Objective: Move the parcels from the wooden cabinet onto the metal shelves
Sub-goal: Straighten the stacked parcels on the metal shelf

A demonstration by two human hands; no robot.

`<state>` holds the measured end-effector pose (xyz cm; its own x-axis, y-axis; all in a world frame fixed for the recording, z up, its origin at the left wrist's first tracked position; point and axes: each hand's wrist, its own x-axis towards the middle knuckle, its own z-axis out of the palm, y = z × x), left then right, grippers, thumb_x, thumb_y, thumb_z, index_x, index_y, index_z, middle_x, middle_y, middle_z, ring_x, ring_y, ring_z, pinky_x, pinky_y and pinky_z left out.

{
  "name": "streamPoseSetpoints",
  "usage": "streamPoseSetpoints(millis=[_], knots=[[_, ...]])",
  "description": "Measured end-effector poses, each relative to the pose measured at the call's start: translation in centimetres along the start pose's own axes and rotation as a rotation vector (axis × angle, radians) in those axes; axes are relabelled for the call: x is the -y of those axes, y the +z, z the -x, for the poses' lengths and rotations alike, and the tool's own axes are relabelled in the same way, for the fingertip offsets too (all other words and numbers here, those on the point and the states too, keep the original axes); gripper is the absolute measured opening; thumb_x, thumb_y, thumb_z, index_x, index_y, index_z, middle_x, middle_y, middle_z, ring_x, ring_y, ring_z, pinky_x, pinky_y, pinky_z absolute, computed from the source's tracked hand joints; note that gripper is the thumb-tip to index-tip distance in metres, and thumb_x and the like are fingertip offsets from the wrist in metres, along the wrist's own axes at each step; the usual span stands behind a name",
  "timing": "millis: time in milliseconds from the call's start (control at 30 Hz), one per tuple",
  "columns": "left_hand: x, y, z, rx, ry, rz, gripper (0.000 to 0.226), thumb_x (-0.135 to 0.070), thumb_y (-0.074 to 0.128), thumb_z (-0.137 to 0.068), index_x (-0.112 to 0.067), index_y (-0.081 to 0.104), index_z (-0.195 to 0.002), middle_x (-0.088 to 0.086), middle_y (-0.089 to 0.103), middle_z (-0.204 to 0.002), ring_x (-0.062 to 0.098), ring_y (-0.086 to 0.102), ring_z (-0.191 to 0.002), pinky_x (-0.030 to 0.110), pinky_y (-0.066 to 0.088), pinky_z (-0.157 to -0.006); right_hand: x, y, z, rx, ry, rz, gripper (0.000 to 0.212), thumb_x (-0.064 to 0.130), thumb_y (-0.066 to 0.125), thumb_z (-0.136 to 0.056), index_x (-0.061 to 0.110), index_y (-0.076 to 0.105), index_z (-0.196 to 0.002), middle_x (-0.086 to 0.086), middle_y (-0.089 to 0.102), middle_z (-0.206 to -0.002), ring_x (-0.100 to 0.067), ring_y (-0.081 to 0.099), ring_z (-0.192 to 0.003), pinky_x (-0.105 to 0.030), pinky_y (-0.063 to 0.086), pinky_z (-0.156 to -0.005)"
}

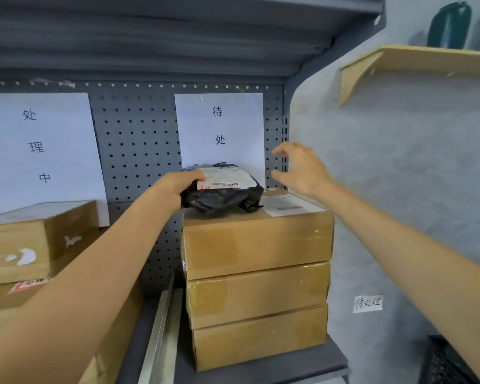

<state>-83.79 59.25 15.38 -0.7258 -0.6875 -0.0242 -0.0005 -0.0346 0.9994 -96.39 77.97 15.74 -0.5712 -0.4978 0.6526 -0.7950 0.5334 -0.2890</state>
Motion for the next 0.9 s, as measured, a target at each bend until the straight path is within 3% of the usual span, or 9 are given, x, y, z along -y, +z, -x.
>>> streamPoseSetpoints(millis=[100,200,267,400,467,533,600,733,900], knots=[[0.8,0.6,-0.5,-0.03,-0.031,-0.178,0.011,-0.011,0.065,-0.086,-0.004,0.056,-0.082,0.01,0.057,-0.075,0.019,0.056,-0.058,0.029,0.049,-0.058,-0.6,0.7,-0.8,0.026,-0.021,-0.024,0.045,0.019,0.062,-0.087,0.016,0.051,-0.131,-0.009,0.05,-0.133,-0.027,0.045,-0.124,-0.039,0.042,-0.098],[0.8,0.6,-0.8,-0.048,0.04,-0.328,0.033,-0.014,0.066,-0.086,0.0,0.055,-0.114,0.01,0.06,-0.084,0.019,0.056,-0.068,0.027,0.047,-0.06,-1.2,1.3,-1.0,0.049,-0.025,-0.043,0.045,0.02,0.063,-0.087,0.016,0.051,-0.13,-0.009,0.05,-0.133,-0.027,0.046,-0.123,-0.04,0.042,-0.098],[0.6,0.5,-0.7,-0.047,0.078,-0.455,0.043,-0.018,0.067,-0.086,0.002,0.051,-0.121,0.012,0.059,-0.097,0.021,0.056,-0.076,0.027,0.043,-0.064,-1.6,1.6,-1.0,0.07,-0.025,-0.053,0.045,0.021,0.064,-0.086,0.016,0.052,-0.129,-0.009,0.051,-0.132,-0.028,0.047,-0.123,-0.042,0.042,-0.099],[0.6,-0.1,-0.5,-0.077,0.139,-0.597,0.026,-0.025,0.068,-0.085,-0.005,0.051,-0.089,0.008,0.049,-0.08,0.014,0.045,-0.062,0.024,0.032,-0.054,-1.8,1.5,-0.8,0.082,-0.027,-0.063,0.045,0.021,0.063,-0.086,0.016,0.051,-0.13,-0.01,0.05,-0.132,-0.028,0.046,-0.124,-0.042,0.043,-0.098],[0.5,-0.3,-0.1,-0.107,0.184,-0.599,0.025,-0.027,0.068,-0.086,-0.01,0.049,-0.081,0.007,0.046,-0.078,0.016,0.046,-0.065,0.025,0.033,-0.058,-1.6,1.2,-0.8,0.08,-0.037,-0.064,0.046,0.02,0.063,-0.087,0.015,0.051,-0.131,-0.01,0.05,-0.132,-0.028,0.046,-0.124,-0.041,0.043,-0.098],[0.3,-0.3,0.4,-0.155,0.267,-0.615,0.034,-0.028,0.067,-0.087,-0.005,0.057,-0.11,0.01,0.055,-0.108,0.023,0.056,-0.098,0.028,0.041,-0.078,-1.1,0.8,-0.7,0.072,-0.046,-0.074,0.045,0.019,0.062,-0.087,0.015,0.051,-0.13,-0.01,0.05,-0.132,-0.028,0.046,-0.124,-0.042,0.042,-0.098],[-0.1,-0.3,1.0,-0.218,0.355,-0.66,0.054,-0.027,0.067,-0.087,-0.006,0.049,-0.133,0.012,0.05,-0.133,0.028,0.05,-0.119,0.033,0.04,-0.091,-0.5,0.4,-0.5,0.066,-0.053,-0.07,0.045,0.02,0.062,-0.087,0.015,0.051,-0.131,-0.01,0.05,-0.132,-0.029,0.046,-0.123,-0.042,0.042,-0.098],[-0.3,-0.2,2.9,-0.351,0.585,-0.862,0.042,-0.027,0.064,-0.089,-0.011,0.056,-0.127,0.009,0.06,-0.126,0.028,0.057,-0.111,0.04,0.049,-0.091,0.6,0.0,0.4,0.041,-0.068,0.014,0.046,0.023,0.061,-0.09,0.016,0.048,-0.133,-0.009,0.048,-0.134,-0.031,0.042,-0.124,-0.039,0.037,-0.099],[0.3,-0.5,6.0,-0.544,0.815,-1.212,0.037,-0.03,0.057,-0.092,-0.015,0.057,-0.125,0.006,0.065,-0.117,0.029,0.059,-0.106,0.04,0.047,-0.083,2.5,-0.7,1.9,0.003,-0.102,0.078,0.048,0.026,0.058,-0.092,0.016,0.043,-0.136,-0.01,0.045,-0.136,-0.032,0.039,-0.124,-0.037,0.034,-0.098]])
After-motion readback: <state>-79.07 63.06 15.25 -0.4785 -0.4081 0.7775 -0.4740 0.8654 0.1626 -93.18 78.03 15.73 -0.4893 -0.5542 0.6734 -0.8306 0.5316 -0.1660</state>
